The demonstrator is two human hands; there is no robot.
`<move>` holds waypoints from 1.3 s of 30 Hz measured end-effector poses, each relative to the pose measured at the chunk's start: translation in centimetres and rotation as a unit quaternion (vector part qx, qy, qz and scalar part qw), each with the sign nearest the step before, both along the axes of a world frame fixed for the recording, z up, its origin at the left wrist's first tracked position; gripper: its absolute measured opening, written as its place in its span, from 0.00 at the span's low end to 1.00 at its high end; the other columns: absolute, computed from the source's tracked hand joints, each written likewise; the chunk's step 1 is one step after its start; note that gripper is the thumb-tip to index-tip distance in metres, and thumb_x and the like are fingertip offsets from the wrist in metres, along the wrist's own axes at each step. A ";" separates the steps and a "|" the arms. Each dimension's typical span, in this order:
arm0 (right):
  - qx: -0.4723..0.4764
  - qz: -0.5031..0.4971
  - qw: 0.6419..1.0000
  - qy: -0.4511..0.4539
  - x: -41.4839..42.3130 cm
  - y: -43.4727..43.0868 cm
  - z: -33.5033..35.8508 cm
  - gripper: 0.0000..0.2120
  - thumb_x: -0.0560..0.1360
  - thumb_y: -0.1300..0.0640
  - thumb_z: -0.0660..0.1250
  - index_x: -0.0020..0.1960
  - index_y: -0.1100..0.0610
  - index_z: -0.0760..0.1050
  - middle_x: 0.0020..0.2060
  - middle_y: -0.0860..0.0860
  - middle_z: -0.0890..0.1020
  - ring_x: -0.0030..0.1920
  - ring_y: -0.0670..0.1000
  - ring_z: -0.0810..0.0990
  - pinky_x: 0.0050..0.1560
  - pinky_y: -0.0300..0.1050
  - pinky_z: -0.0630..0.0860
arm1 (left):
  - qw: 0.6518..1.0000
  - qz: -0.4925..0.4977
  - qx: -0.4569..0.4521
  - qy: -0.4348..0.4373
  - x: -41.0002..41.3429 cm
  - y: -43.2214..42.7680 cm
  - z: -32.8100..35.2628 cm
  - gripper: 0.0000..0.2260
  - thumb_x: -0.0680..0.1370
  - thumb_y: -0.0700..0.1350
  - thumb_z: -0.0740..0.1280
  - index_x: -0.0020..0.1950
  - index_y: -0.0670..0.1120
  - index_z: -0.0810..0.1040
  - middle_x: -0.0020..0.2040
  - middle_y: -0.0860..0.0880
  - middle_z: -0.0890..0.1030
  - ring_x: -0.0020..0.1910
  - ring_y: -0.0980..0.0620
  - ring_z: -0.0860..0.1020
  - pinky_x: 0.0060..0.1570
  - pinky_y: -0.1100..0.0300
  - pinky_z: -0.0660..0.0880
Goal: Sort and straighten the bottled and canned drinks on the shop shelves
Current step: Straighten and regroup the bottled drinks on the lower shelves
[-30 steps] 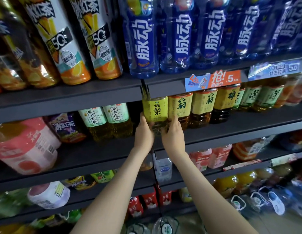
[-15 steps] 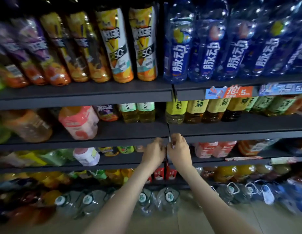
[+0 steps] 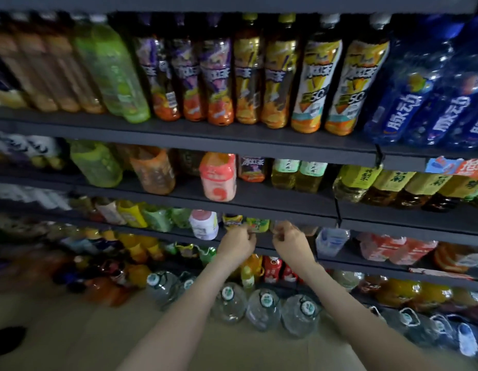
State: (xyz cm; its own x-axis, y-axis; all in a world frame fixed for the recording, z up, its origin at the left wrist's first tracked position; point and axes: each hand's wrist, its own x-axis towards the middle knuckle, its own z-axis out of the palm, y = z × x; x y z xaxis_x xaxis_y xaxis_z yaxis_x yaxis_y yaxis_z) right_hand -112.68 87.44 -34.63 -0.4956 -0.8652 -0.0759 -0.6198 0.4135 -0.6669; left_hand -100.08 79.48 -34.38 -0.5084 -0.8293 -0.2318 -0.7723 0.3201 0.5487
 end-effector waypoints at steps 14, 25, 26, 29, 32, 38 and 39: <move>-0.143 0.068 0.987 -0.012 24.0 -20.1 9.7 0.09 0.77 0.60 0.64 0.56 0.61 0.74 0.49 0.57 0.81 0.49 0.56 0.79 0.40 0.39 0.69 | 0.989 0.078 -0.114 0.045 25.0 -17.9 10.6 0.14 0.81 0.50 0.60 0.64 0.47 0.72 0.46 0.46 0.81 0.39 0.47 0.80 0.36 0.52 0.78; -0.278 0.127 0.951 0.048 31.1 -34.3 19.1 0.09 0.77 0.60 0.64 0.57 0.59 0.74 0.47 0.51 0.78 0.48 0.49 0.76 0.45 0.37 0.69 | 0.953 0.089 -0.237 0.166 32.4 -31.6 20.4 0.11 0.80 0.47 0.61 0.61 0.48 0.76 0.54 0.48 0.81 0.52 0.50 0.79 0.50 0.55 0.77; -0.295 0.131 0.945 0.054 31.6 -35.5 19.8 0.09 0.77 0.60 0.64 0.57 0.59 0.74 0.46 0.51 0.78 0.48 0.48 0.76 0.46 0.37 0.70 | 0.949 0.090 -0.251 0.169 32.9 -32.9 21.2 0.12 0.80 0.46 0.61 0.62 0.48 0.76 0.54 0.48 0.81 0.51 0.49 0.79 0.50 0.54 0.77; -0.343 0.148 0.925 0.062 33.6 -39.1 22.2 0.09 0.76 0.61 0.65 0.56 0.59 0.75 0.45 0.48 0.77 0.47 0.47 0.76 0.48 0.39 0.73 | 0.938 0.087 -0.280 0.184 34.7 -36.2 23.6 0.13 0.80 0.46 0.62 0.63 0.47 0.76 0.53 0.46 0.82 0.48 0.49 0.80 0.49 0.53 0.78; -0.394 0.177 0.899 0.068 36.3 -42.5 25.3 0.07 0.76 0.61 0.65 0.54 0.57 0.75 0.44 0.46 0.77 0.46 0.45 0.76 0.49 0.39 0.74 | 0.917 0.090 -0.331 0.204 37.0 -39.3 26.0 0.10 0.79 0.44 0.63 0.59 0.46 0.78 0.49 0.47 0.83 0.45 0.50 0.81 0.47 0.56 0.77; -0.419 0.176 0.888 0.069 42.8 -46.6 29.5 0.04 0.78 0.58 0.65 0.51 0.56 0.75 0.41 0.47 0.81 0.44 0.42 0.77 0.44 0.38 0.73 | 0.878 0.082 -0.412 0.230 43.8 -44.5 29.9 0.07 0.76 0.48 0.65 0.45 0.50 0.82 0.41 0.53 0.83 0.42 0.55 0.80 0.41 0.62 0.73; -0.417 0.174 0.889 0.077 43.8 -47.0 29.6 0.04 0.77 0.57 0.65 0.51 0.55 0.75 0.41 0.47 0.81 0.44 0.43 0.78 0.44 0.39 0.74 | 0.883 0.050 -0.408 0.228 44.8 -45.0 30.1 0.06 0.75 0.49 0.64 0.42 0.51 0.81 0.38 0.55 0.81 0.40 0.56 0.79 0.39 0.63 0.72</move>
State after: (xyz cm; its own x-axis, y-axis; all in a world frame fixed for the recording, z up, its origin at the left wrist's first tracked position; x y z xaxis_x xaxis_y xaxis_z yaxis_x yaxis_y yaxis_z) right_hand -68.89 40.47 -4.99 -0.1359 -0.6918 0.7092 -0.7241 -0.4192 -0.5477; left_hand -55.25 34.46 -4.29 -0.3096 -0.6711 0.6736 -0.5782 0.6953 0.4270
